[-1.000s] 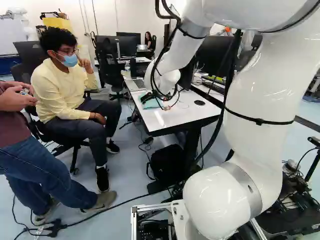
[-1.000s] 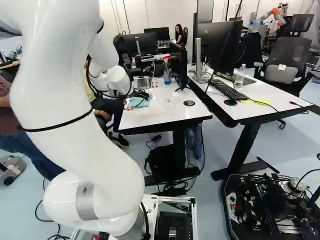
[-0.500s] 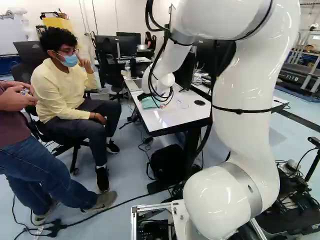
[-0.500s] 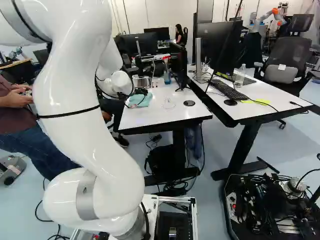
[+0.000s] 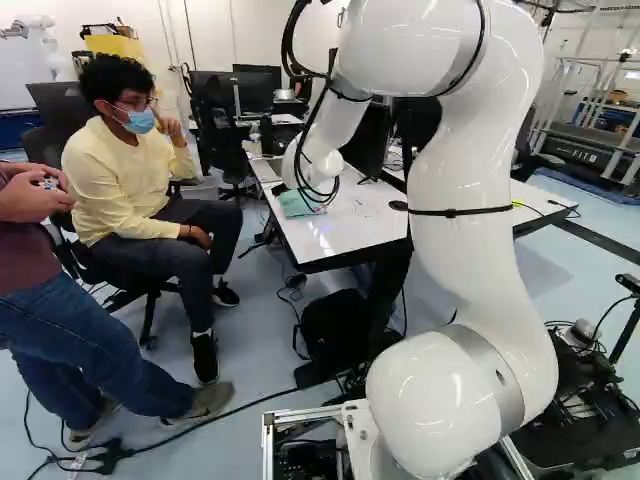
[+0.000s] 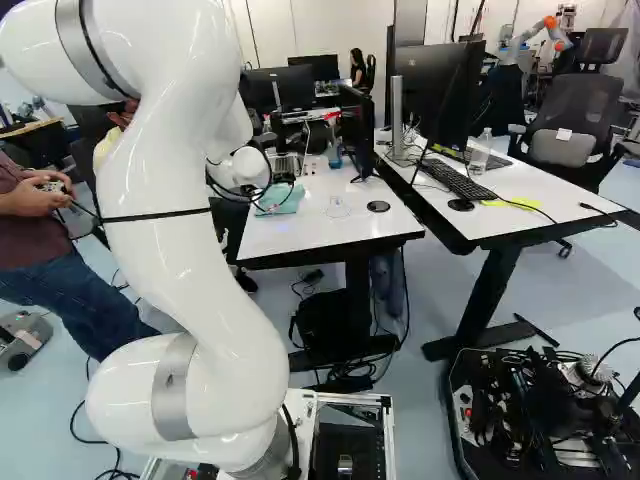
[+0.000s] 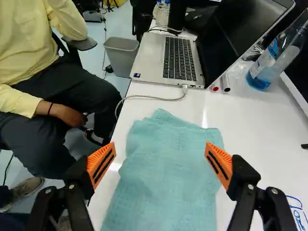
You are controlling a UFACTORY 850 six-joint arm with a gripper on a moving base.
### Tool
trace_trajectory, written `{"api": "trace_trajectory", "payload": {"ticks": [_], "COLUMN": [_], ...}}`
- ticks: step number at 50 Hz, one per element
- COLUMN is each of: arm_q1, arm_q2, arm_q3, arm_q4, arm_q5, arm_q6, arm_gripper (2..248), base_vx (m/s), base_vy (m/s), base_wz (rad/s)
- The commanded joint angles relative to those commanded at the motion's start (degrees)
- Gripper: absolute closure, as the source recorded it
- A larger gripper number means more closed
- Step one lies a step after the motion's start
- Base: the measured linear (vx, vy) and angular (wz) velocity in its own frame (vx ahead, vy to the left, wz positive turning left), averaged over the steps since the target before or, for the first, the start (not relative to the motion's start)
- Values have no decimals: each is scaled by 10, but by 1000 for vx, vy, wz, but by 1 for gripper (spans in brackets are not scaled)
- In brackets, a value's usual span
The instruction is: Clean the table with the green towel
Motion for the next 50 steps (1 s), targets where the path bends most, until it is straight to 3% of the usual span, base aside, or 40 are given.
{"api": "trace_trajectory", "payload": {"ticks": [22,36,50], "arm_q1": [-4,-5,-1], "arm_q2": [-25,-19,14], "arm_q3": [-32,-34,-12], "arm_q4": [7,53,106], "arm_q5": [-11,-69,-135], "arm_q6": [0,0,0], "arm_gripper": [3,3,3], "base_vx": [0,0,0], "base_vy": [0,0,0], "base_wz": [0,0,0]}}
